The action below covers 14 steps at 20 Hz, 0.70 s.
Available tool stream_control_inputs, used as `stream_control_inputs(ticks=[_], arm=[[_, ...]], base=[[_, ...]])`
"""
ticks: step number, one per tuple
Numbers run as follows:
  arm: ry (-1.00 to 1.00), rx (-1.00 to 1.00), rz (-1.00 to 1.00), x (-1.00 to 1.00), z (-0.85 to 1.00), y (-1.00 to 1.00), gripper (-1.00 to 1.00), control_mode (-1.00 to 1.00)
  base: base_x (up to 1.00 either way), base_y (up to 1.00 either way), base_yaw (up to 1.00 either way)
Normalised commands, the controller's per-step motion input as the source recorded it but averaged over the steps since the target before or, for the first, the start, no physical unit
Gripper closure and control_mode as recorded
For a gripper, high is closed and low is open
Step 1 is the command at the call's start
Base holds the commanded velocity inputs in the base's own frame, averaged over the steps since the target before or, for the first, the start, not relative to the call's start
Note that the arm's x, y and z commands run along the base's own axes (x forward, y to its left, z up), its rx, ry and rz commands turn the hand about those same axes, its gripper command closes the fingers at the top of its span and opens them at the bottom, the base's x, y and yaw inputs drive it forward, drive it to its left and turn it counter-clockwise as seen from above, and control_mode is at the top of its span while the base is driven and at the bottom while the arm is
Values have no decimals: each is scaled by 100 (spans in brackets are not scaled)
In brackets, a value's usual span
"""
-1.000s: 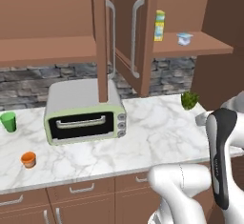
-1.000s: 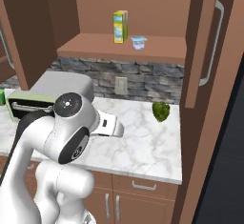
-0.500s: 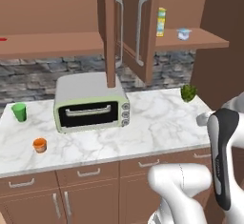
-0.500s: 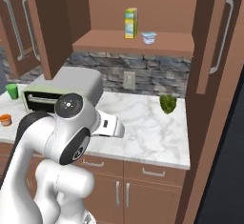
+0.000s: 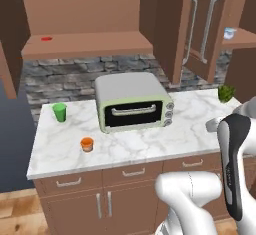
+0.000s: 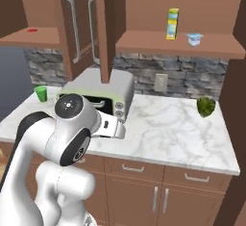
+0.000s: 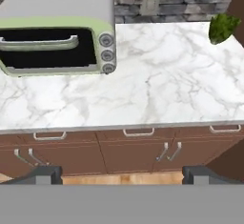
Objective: Pick the yogurt and jam from the counter and place them in the cabinets closest to them.
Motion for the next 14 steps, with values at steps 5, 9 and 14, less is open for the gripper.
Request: stream_control_inputs(ticks=[5, 9, 14], arm=[[0, 0, 0, 0, 0, 0, -100, 100], [0, 0, 0, 0, 0, 0, -100, 100], [0, 0, 0, 0, 0, 0, -100, 100]], base=[[-18, 75, 0], [-14, 69, 0], [-9, 56, 0]])
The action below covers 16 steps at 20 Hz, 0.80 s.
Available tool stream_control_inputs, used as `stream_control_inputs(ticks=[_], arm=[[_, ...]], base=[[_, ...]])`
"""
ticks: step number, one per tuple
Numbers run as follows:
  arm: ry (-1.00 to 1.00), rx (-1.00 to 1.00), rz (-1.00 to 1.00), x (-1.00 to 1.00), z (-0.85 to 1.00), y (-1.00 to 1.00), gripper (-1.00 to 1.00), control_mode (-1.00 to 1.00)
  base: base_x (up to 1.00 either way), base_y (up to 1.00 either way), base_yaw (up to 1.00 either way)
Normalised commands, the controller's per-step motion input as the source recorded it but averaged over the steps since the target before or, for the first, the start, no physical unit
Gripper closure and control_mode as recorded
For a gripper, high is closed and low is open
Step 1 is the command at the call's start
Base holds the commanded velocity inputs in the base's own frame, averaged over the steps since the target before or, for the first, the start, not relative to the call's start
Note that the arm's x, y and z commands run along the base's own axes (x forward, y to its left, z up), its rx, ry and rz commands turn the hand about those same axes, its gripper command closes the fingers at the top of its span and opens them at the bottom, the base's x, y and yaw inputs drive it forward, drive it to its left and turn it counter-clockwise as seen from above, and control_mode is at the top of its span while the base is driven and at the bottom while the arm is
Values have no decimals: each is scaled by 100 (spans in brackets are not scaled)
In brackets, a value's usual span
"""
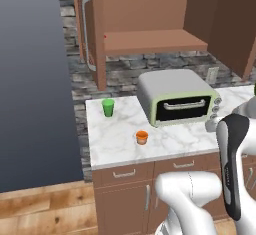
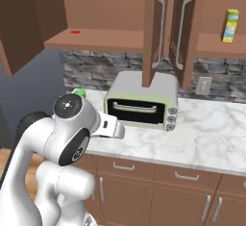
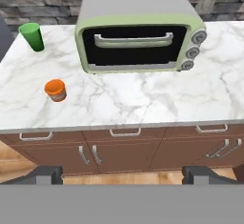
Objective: Pick the yogurt and jam from the counter and place them in the cabinets closest to them.
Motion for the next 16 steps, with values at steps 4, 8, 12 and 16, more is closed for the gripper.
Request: stream_control_inputs(ticks=[4, 8, 12, 16], arm=[[0, 0, 0, 0, 0, 0, -100, 100], [0, 0, 0, 0, 0, 0, -100, 100], [0, 0, 0, 0, 0, 0, -100, 100], [0, 0, 0, 0, 0, 0, -100, 100]], base=[[-5, 42, 0], [-3, 23, 0], [0, 0, 0], [2, 14, 0]])
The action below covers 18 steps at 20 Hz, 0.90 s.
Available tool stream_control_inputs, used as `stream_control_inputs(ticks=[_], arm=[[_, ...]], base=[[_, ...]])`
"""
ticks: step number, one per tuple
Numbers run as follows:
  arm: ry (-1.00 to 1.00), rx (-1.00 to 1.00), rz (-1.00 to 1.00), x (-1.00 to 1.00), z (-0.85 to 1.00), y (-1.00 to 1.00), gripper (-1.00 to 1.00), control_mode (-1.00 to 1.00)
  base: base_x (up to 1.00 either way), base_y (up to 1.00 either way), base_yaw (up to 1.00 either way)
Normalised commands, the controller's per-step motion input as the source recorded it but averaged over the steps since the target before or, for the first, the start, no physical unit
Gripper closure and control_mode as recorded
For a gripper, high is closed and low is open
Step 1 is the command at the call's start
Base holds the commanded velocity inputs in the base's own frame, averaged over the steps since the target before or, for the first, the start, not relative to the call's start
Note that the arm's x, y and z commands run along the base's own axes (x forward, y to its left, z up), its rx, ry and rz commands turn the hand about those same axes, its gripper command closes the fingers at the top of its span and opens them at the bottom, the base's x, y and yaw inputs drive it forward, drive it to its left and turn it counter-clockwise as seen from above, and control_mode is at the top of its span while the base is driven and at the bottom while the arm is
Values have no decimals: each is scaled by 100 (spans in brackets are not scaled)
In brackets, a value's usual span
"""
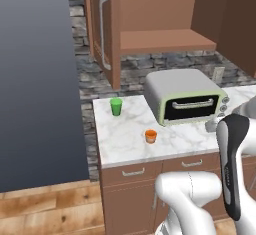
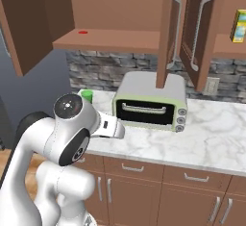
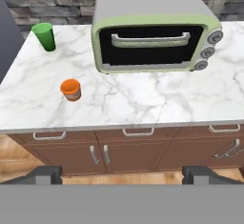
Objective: Pick the yogurt and jam from the counter and place them in the cabinets closest to them.
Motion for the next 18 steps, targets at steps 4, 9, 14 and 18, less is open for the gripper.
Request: stream_control_inputs(ticks=[4, 9, 14, 18], arm=[[0, 0, 0, 0, 0, 0, -100, 100], [0, 0, 0, 0, 0, 0, -100, 100], [0, 0, 0, 0, 0, 0, -100, 100], [0, 0, 0, 0, 0, 0, -100, 100]], base=[[-2, 35, 0], [0, 37, 0], [0, 32, 0], [4, 24, 0]])
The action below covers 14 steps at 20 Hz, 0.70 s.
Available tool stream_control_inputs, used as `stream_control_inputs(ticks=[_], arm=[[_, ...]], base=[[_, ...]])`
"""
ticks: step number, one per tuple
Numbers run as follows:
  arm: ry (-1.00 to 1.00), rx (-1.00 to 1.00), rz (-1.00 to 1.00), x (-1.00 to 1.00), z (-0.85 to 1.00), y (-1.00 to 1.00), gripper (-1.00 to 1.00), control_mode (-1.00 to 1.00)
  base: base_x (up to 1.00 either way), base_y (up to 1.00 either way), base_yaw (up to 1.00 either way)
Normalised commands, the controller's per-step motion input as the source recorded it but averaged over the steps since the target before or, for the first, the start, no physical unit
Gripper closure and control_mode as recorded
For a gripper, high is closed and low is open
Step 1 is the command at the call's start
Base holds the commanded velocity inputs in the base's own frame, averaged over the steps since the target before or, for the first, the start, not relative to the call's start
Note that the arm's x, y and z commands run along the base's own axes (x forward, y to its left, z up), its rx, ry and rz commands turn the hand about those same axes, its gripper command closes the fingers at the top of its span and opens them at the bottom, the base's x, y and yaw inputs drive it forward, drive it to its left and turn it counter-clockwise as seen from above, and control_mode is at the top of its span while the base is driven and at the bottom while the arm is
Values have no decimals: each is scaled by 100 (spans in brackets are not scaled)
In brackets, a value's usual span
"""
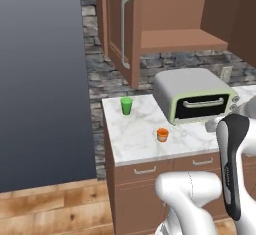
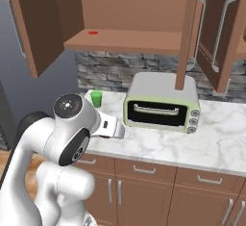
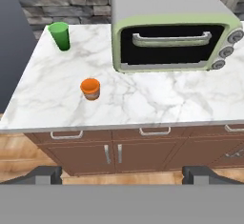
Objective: Pick the yogurt and jam from the counter and place them in the cabinets closest to them.
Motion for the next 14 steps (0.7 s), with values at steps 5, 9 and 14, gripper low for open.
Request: stream_control_inputs(ticks=[5, 9, 14], arm=[[0, 0, 0, 0, 0, 0, -100, 100], [0, 0, 0, 0, 0, 0, -100, 100], [0, 0, 0, 0, 0, 0, -100, 100]], base=[[26, 21, 0], [39, 20, -1], [43, 20, -1]])
